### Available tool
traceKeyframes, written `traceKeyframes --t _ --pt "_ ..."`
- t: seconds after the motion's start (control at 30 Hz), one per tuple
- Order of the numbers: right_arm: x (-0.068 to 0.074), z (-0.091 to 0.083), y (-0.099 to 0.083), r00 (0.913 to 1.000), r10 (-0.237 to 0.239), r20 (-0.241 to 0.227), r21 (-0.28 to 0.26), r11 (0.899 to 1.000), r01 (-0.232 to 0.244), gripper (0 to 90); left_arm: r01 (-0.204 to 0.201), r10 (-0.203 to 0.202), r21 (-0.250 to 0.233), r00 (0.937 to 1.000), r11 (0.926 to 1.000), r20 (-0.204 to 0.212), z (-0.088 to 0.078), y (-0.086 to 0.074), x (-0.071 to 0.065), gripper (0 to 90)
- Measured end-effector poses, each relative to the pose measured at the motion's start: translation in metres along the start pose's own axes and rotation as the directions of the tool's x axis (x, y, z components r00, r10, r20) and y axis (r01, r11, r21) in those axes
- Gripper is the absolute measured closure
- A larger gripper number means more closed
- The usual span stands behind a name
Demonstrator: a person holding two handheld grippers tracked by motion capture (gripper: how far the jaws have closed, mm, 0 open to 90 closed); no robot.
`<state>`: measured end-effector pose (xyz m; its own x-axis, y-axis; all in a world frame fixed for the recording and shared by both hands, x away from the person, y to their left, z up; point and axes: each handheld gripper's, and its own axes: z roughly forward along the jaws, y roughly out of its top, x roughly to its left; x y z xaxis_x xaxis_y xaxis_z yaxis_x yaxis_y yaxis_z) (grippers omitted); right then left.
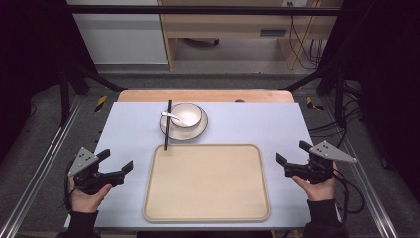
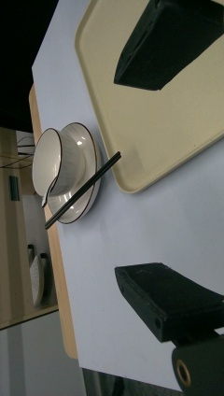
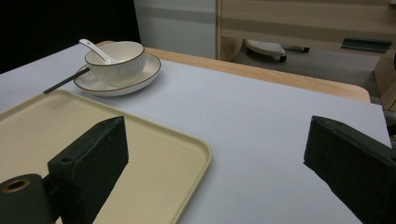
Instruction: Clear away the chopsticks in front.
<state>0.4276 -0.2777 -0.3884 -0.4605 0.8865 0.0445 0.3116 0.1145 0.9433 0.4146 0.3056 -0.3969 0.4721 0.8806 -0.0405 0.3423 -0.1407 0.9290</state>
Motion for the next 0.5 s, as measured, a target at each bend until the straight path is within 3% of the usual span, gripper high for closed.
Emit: traceKeyframes --t 0.5 --pt "0.006 0.001 0.002 0.9998 -0.018 0.007 0.004 1.0 0.018 6.7 -0.009 0.009 0.032 0.9999 0.9994 -0.005 0.012 0.007 0.004 8.2"
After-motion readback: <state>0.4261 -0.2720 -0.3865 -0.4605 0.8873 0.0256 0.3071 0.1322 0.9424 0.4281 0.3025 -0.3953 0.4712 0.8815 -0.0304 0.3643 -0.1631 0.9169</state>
